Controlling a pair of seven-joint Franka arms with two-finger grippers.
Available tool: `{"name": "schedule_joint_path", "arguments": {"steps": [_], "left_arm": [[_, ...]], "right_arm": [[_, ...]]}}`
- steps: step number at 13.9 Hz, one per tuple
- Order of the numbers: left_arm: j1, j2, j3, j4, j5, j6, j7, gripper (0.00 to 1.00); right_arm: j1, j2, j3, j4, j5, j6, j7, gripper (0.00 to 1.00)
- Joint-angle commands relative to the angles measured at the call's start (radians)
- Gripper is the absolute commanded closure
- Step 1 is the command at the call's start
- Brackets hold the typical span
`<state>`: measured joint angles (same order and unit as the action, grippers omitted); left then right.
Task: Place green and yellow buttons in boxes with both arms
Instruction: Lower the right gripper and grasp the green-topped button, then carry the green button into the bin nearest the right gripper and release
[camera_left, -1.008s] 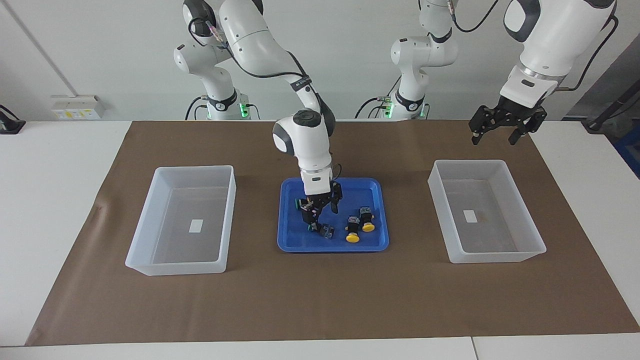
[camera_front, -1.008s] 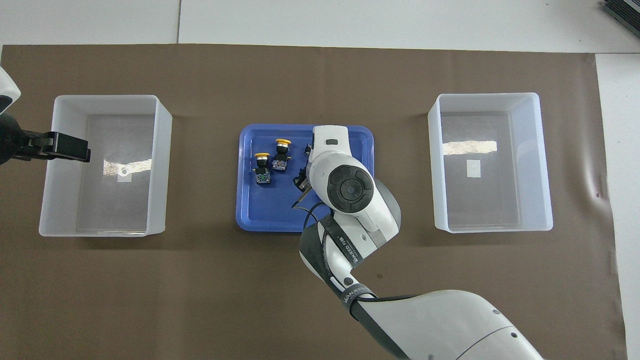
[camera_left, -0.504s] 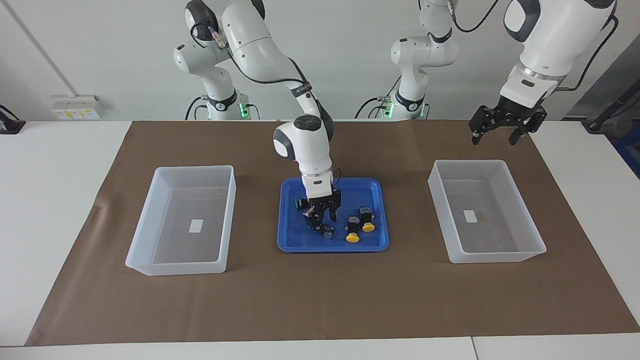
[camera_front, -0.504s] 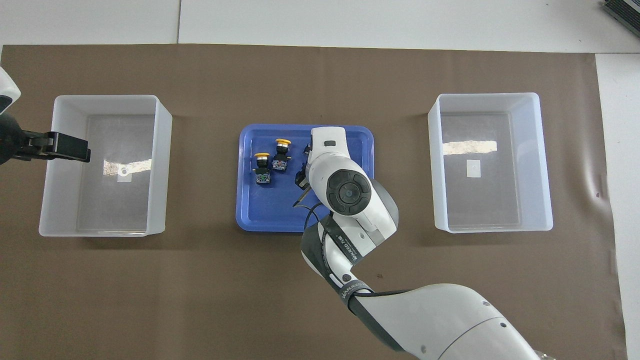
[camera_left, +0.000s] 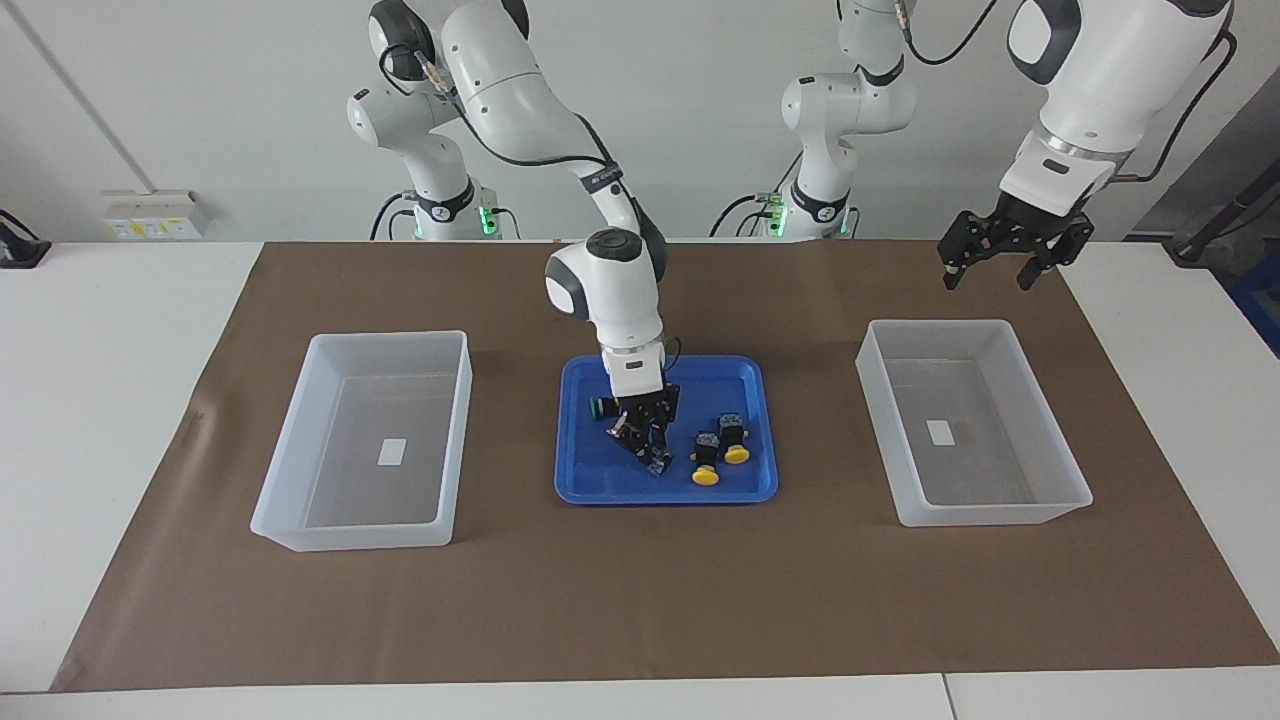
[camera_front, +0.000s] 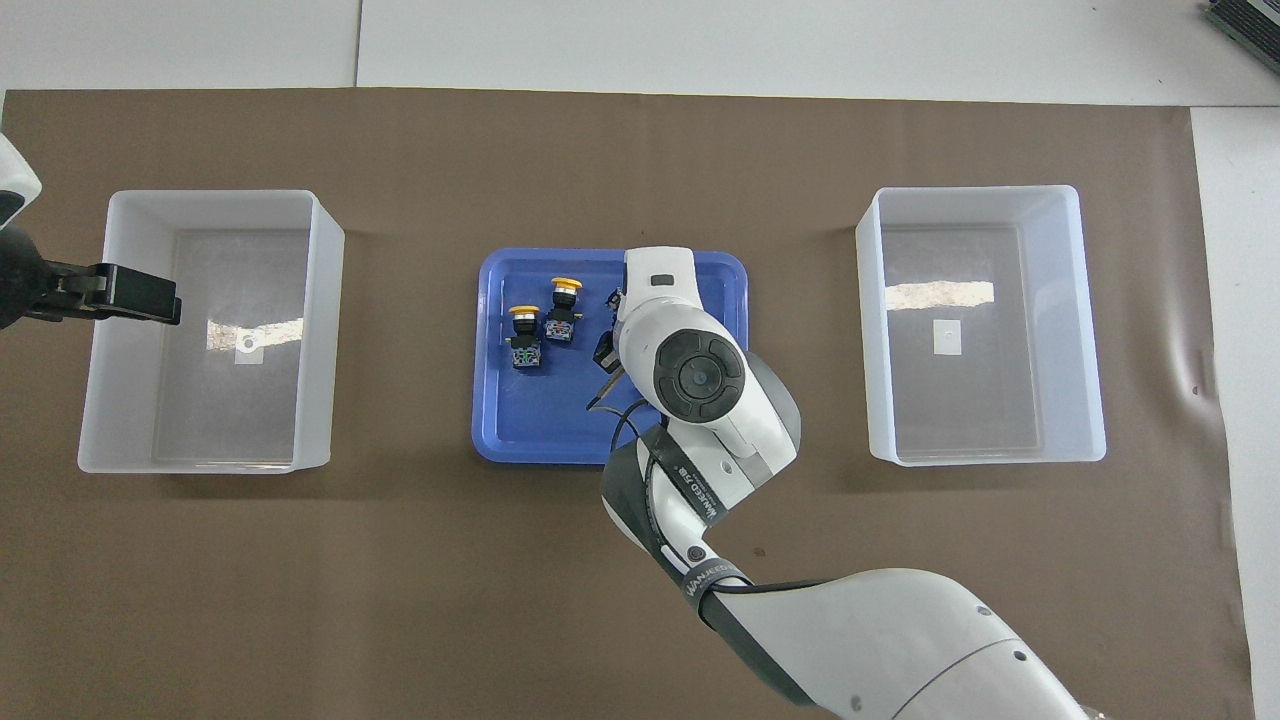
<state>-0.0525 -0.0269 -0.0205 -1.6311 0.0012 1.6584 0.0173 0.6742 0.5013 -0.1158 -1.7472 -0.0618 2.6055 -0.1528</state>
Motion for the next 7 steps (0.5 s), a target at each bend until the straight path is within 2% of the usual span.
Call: {"name": "schedule_joint_path", "arguments": {"steps": [1,4,7], "left_arm": [[0.01,-0.016,-0.006,-0.016,-0.015,-0.006,0.0,0.0],[0.01,-0.016,-0.006,-0.016,-0.015,-0.006,0.0,0.0],[0.01,-0.016,-0.004,-0.016,-0.015,-0.006,0.0,0.0]], "right_arm": [[-0.027,-0.183,0.007,-0.012,0.007,-0.218,0.053,1.0],[-0.125,-0.309,0.005,-0.014,0.04,-0.398,0.041,1.0],[-0.278,-0.365,0.005,-0.014,0.042,-0.485,-0.028,1.0]]}}
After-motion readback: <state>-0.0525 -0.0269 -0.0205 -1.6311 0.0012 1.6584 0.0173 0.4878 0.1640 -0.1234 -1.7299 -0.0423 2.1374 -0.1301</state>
